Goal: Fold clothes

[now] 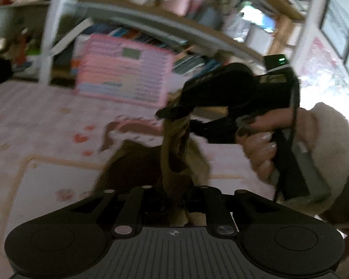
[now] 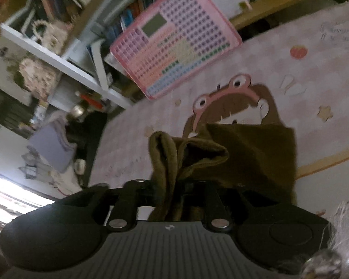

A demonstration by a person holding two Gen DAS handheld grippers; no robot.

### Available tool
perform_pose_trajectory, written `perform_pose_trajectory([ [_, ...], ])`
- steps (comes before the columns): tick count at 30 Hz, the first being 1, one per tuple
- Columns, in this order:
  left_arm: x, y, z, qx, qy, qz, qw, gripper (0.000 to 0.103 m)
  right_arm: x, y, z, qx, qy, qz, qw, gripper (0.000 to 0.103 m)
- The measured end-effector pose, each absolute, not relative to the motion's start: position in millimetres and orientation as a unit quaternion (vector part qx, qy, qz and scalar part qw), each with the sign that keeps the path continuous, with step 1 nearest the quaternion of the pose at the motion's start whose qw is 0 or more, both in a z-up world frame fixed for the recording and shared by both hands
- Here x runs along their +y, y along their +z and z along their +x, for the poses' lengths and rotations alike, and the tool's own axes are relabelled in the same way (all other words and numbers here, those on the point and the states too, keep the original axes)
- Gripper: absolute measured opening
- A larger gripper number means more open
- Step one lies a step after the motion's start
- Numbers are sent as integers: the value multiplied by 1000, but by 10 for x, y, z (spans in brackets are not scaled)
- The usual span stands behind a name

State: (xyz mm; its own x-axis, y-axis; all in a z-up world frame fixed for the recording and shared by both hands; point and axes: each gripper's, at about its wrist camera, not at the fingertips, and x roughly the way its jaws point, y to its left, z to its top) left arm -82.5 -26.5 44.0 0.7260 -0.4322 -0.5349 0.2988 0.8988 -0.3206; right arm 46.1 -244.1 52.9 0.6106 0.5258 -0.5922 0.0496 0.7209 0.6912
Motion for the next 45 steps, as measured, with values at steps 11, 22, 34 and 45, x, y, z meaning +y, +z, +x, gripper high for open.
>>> perform_pose_trajectory([
  [11,555,288,-673,326,-135,-163,921,68,-2329,699,204,364,115,352,854,53],
  [22,388,302,-309,319,-210,-154,911,69,-2692,428,-638,373,-21,247,894,56],
  [34,68,153,97,361,-257,-166,881,67,-2596,73,-845,424,-39,248,870,60],
  [45,-58,351,222,327,-265,-131,898,8,-2560,17,-822,433,-32,258,863,60],
])
